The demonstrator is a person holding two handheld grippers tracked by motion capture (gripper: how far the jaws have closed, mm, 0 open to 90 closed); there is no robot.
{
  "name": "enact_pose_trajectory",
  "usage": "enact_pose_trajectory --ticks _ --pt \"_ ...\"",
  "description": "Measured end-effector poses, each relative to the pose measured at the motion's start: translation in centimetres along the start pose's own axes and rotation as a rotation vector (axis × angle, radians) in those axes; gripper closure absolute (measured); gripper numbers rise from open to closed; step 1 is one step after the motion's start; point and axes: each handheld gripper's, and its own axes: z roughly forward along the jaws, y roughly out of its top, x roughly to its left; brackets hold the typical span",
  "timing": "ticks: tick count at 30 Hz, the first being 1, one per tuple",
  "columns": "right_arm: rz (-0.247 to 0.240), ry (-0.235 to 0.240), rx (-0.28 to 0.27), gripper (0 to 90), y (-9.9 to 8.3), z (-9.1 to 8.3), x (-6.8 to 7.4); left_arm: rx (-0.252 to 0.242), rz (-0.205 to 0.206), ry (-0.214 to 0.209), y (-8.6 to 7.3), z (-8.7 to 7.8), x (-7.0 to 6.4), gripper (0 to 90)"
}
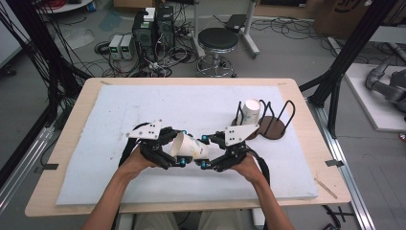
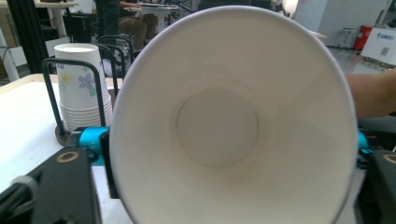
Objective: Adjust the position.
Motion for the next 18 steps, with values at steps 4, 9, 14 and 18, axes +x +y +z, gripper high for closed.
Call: enact_pose_trajectory --ticks 4,9,14,18 --pt "-0.003 0.001 0.006 36.7 -0.01 0.02 -0.07 -0.001 0.005 0.000 0.01 -0.07 0.00 28.8" --pt "-0.001 -0.001 0.001 37.0 -0.02 0.05 -0.08 -0.004 0.009 0.007 0.04 -0.11 -0.04 30.5" --pt "-0.007 -0.003 0.009 36.3 -0.01 0.02 -0.08 0.000 0.012 0.009 0.04 -0.07 -0.08 31.1" --pt "0.016 -0.030 0.028 19.2 0.08 0.33 0.03 0.001 0.015 0.009 0.04 -0.08 -0.09 30.6"
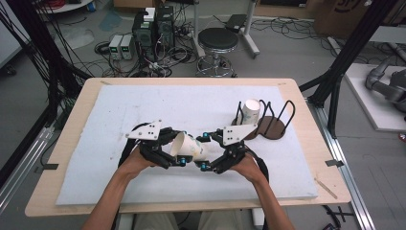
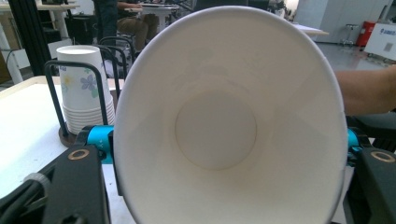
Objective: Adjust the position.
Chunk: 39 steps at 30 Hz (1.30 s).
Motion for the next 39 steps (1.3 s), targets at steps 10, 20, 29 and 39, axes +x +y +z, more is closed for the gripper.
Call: enact_pose_trajectory --ticks 10,20,29,39 --pt "0.002 -0.037 0.044 14.8 0.1 0.4 0.2 0.020 0.004 0.031 0.0 -0.2 0.0 30.1" --pt "0.079 -0.212 0.063 14.8 -1.1 -1.3 0.6 0.152 -0.005 0.142 0.8 -1.6 0.9 30.1" --pt "0.162 -0.432 0.081 14.9 -3.5 -3.4 1.2 0.299 -0.009 0.191 1.7 -2.1 2.0 30.1" --pt "0.238 -0.646 0.106 14.9 -6.2 -6.3 1.9 0.510 0.005 0.223 3.0 -1.8 3.7 30.2"
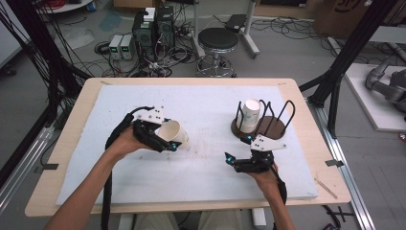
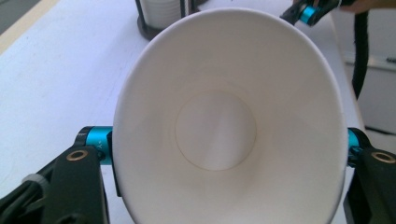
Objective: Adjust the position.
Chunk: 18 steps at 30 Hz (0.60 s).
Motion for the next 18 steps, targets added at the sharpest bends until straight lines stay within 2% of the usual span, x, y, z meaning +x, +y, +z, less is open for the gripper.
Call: enact_pose_trajectory --ticks 3,4,7,14,18 --pt "0.012 -0.038 0.018 14.9 -0.6 -0.2 -0.4 0.044 -0.002 0.000 0.4 0.2 0.3 30.3" --pt "0.017 -0.050 0.025 14.9 -0.8 -0.2 -0.5 0.066 0.013 -0.003 0.5 0.2 0.5 30.3" --pt "0.023 -0.079 0.041 14.9 -1.5 -0.2 -0.8 0.114 0.023 -0.005 0.9 0.5 0.6 30.3" --pt "0.039 -0.084 0.049 14.9 -2.4 0.0 -1.3 0.198 0.044 -0.016 1.6 0.7 1.3 30.4" --pt "0.047 -0.090 0.051 14.9 -2.6 0.0 -1.4 0.213 0.045 -0.021 1.6 0.8 1.6 30.5"
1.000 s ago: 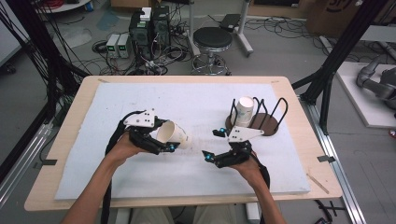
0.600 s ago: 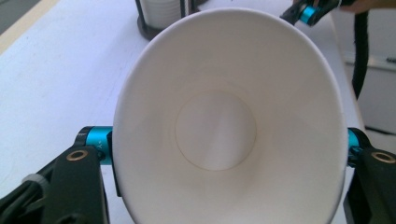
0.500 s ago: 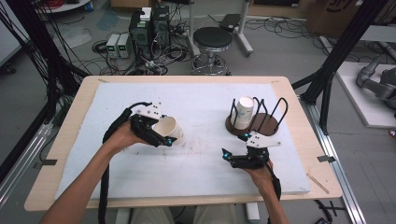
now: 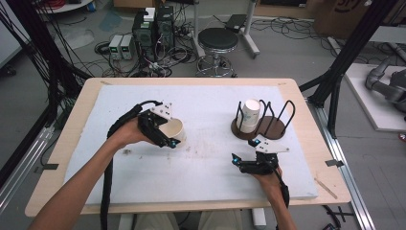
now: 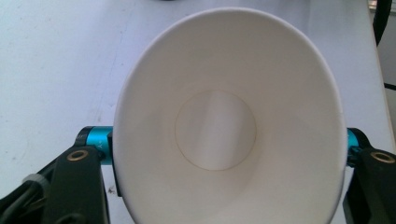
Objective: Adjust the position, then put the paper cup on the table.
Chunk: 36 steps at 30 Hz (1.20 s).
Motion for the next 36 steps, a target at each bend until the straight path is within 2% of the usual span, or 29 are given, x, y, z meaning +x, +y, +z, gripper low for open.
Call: enact_pose_trajectory --ticks 4,24,36 --pt "-0.004 -0.010 -0.004 14.9 0.0 0.0 0.1 0.019 -0.007 0.004 -0.1 0.2 0.1 30.5" --pt "0.004 -0.005 -0.001 14.9 -0.1 0.0 0.0 0.026 -0.010 0.010 -0.2 0.5 0.4 30.7" --pt "-0.006 -0.008 0.010 15.0 -0.1 0.1 0.1 0.102 -0.012 0.005 0.1 2.7 1.4 30.8"
